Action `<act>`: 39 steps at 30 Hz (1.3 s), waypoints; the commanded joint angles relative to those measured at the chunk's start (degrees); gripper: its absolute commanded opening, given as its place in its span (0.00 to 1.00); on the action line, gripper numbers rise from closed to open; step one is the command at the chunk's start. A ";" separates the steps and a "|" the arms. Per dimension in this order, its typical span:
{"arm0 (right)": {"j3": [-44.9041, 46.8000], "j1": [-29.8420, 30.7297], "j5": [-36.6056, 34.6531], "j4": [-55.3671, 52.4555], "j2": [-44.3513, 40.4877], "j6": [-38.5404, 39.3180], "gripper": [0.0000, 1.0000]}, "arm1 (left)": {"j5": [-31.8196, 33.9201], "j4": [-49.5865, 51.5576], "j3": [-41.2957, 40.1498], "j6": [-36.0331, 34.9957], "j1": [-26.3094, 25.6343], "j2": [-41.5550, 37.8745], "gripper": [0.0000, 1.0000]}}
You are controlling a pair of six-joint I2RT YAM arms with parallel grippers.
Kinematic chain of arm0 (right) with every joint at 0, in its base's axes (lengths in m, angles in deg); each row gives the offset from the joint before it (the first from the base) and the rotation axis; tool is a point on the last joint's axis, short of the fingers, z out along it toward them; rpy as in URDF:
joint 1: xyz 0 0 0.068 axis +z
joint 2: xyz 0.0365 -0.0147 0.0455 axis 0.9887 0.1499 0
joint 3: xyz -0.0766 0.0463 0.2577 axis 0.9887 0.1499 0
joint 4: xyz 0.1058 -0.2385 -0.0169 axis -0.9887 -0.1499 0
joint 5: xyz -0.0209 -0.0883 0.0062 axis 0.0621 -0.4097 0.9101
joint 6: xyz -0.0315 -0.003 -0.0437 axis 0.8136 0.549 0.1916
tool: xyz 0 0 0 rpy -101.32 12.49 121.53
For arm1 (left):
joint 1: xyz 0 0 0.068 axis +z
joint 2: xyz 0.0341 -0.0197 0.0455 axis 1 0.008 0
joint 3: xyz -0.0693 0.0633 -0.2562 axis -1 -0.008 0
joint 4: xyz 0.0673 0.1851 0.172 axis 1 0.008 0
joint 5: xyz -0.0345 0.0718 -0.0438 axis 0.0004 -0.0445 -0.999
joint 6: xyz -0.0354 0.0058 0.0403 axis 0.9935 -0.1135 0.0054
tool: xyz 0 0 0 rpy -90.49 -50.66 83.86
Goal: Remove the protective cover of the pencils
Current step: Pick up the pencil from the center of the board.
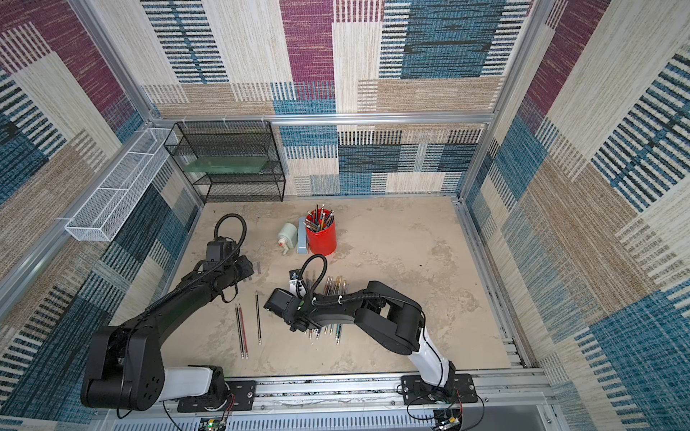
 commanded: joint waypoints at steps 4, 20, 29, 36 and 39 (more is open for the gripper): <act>0.80 0.86 1.95 -2.01 0.07 -1.71 0.28 | 3.00 -3.25 -3.68 0.68 0.12 -4.94 0.54; 0.25 0.83 2.64 -1.32 1.31 -1.84 0.14 | 0.41 -13.39 -12.24 -1.51 0.12 -13.42 0.52; 0.24 0.70 3.00 1.83 -0.72 -0.65 0.08 | -1.44 -2.89 -12.28 1.85 0.12 -24.84 0.51; 7.81 1.65 3.98 12.12 -7.67 1.98 0.08 | -20.40 -7.99 -19.85 9.75 0.12 -33.02 0.59; 10.73 2.08 4.58 14.94 -10.73 2.51 0.08 | -21.65 -5.32 -18.86 10.60 0.12 -34.02 0.59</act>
